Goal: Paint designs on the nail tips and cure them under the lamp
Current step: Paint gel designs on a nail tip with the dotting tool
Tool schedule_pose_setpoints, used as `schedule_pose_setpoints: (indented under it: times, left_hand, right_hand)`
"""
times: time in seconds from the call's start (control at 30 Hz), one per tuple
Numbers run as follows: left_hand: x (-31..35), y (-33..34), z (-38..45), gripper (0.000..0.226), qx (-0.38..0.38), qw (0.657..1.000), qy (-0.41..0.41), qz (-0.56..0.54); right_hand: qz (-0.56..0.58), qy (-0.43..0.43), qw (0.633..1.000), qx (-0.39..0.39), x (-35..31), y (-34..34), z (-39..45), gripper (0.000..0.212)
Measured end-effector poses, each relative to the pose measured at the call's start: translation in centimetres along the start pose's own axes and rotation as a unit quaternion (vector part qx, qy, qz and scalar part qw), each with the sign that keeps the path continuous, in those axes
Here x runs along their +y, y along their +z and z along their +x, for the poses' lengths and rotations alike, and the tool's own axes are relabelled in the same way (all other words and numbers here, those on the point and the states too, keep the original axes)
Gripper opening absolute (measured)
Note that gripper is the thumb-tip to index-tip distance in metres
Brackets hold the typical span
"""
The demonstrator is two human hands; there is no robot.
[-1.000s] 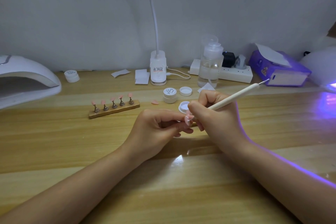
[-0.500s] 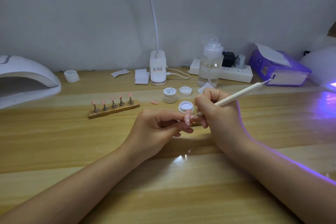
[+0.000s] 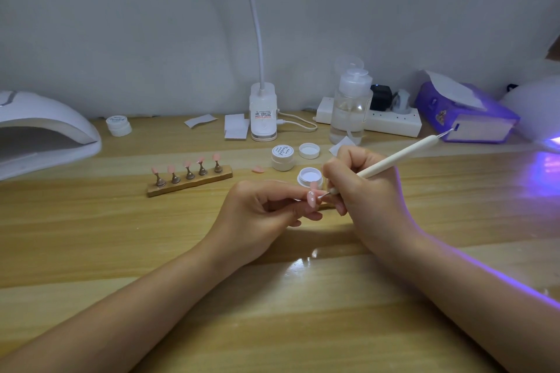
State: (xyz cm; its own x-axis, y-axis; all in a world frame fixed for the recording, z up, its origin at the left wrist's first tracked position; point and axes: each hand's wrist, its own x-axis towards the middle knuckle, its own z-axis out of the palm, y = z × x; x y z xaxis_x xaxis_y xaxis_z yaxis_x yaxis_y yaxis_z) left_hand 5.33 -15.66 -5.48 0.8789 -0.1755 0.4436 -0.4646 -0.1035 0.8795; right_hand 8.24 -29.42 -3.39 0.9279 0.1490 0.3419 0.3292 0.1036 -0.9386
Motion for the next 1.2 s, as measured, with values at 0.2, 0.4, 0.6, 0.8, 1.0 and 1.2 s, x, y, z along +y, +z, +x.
schedule_pose_setpoints:
  times: [0.2,0.4,0.6,0.8,1.0,1.2]
  left_hand:
    - [-0.19,0.01,0.05,0.022,0.001,1.000,0.004,0.000]
    - [-0.34,-0.08,0.03,0.017,-0.004,1.000,0.012,0.006]
    - [-0.34,-0.09,0.10,0.026,-0.009,0.999,0.024,0.020]
    - [-0.48,-0.14,0.10,0.020,-0.006,0.999,0.028,0.021]
    - [-0.49,-0.09,0.07,0.017,-0.003,0.999,0.027,0.016]
    - [-0.36,-0.07,0.10,0.024,-0.005,0.999,0.029,0.018]
  right_hand:
    - [-0.044,-0.019,0.999,0.000,0.02,0.12,-0.17,0.030]
    - [-0.036,-0.024,0.999,-0.016,-0.12,0.08,-0.40,0.040]
    - [-0.008,-0.005,0.999,-0.033,-0.47,0.23,-0.55,0.036]
    - [-0.009,-0.001,1.000,-0.030,-0.67,0.33,-0.63,0.036]
    - [-0.003,0.000,0.999,-0.034,-0.76,0.38,-0.70,0.037]
    - [-0.017,-0.006,0.999,-0.031,-0.73,0.44,-0.68,0.035]
